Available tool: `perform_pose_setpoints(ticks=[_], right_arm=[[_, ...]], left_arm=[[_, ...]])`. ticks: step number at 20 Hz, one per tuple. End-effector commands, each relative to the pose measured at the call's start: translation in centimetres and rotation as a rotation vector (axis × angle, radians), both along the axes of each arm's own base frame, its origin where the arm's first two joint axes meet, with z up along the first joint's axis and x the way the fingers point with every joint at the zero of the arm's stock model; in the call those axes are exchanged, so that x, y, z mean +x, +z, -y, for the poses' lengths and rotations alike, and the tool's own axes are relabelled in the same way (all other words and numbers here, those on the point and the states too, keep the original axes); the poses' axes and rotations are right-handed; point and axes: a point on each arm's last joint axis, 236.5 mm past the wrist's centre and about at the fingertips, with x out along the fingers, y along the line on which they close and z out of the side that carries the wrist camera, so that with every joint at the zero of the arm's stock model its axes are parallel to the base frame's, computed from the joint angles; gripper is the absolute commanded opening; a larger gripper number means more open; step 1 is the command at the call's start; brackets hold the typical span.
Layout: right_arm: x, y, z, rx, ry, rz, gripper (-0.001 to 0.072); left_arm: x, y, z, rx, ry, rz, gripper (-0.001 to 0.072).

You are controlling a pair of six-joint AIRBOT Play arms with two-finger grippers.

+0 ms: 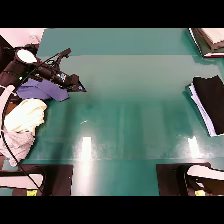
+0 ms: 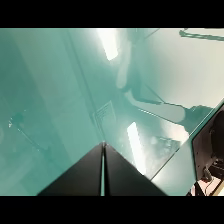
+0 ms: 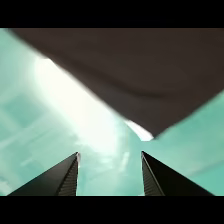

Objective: Fold the shirts.

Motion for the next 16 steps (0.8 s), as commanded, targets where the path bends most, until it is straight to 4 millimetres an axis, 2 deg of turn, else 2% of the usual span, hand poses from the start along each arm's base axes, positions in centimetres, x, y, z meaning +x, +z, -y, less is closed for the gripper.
perform_pose_setpoints(ticks=[1,3,4,6,9,11,13,16], right_arm=[[3.6,2.8,-7.4,0.135,0.168,0.148,0.0418],[5.0,4.8,-13.1,0.156,0.326,0.21,0.0216],[5.5,5.5,-15.6,0.137,0.398,0.235,0.0165],[6.3,6.9,-19.9,0.107,0.532,0.291,0.0016],[6.6,8.5,-25.8,0.093,0.684,0.365,0.0016],[6.6,9.3,-28.5,0.088,0.752,0.409,0.0016],[6.7,9.6,-30.2,0.092,0.793,0.43,0.0016],[6.6,9.6,-31.0,0.096,0.813,0.434,0.0016]], left_arm=[[-0.2,0.1,0.1,-0.003,-0.002,-0.013,0.0027],[0.0,0.2,0.2,-0.01,0.004,-0.006,0.0027],[0.1,0.3,0.2,-0.014,0.01,-0.001,0.0027],[0.4,0.3,0.2,-0.016,0.018,0.007,0.0027],[0.6,0.3,0.2,-0.016,0.023,0.011,0.0027],[0.6,0.3,0.2,-0.016,0.023,0.011,0.0027],[0.6,0.3,0.2,-0.016,0.023,0.011,0.0027],[0.6,0.3,0.2,-0.016,0.023,0.011,0.0027]])
